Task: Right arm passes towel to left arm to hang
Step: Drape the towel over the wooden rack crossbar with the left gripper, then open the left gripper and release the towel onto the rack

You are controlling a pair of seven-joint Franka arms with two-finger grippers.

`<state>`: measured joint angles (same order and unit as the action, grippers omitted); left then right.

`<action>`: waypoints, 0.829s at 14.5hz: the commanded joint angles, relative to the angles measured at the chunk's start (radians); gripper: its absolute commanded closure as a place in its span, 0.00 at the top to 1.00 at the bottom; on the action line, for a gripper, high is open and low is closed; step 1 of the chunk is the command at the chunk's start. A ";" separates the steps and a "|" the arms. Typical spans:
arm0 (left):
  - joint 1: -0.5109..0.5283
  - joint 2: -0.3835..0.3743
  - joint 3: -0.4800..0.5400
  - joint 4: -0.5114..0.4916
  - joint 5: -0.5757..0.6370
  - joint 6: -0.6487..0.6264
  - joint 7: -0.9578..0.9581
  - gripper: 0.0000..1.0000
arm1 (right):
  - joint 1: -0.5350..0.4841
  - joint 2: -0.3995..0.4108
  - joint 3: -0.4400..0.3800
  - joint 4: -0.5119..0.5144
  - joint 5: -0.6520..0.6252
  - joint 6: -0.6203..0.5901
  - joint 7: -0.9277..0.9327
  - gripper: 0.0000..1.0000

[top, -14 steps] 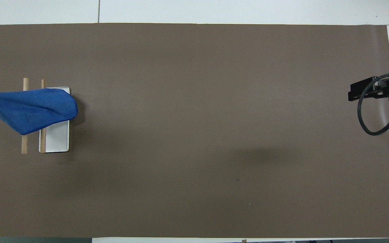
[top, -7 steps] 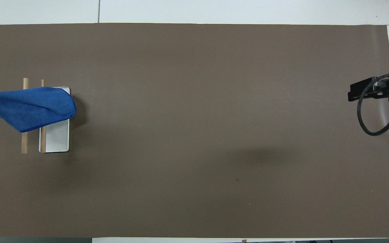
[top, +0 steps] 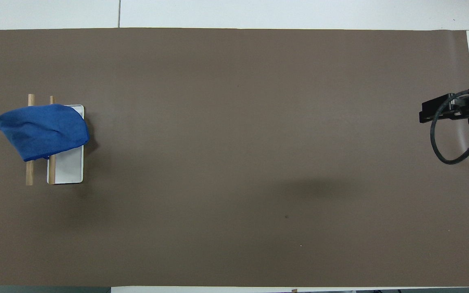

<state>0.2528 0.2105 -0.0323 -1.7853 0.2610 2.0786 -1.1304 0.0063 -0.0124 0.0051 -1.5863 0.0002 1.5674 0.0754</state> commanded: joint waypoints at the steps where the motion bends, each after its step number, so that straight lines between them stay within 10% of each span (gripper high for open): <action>1: -0.009 -0.011 -0.008 -0.006 0.020 0.041 0.012 1.00 | -0.006 -0.024 0.007 -0.030 -0.013 0.016 -0.011 1.00; 12: -0.142 -0.102 -0.051 0.011 -0.049 0.039 0.522 1.00 | -0.006 -0.024 0.007 -0.030 -0.013 0.014 -0.011 1.00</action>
<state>0.1420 0.1348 -0.0798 -1.7586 0.2341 2.1403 -0.7288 0.0063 -0.0132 0.0051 -1.5872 0.0002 1.5674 0.0754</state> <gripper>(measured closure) 0.000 0.000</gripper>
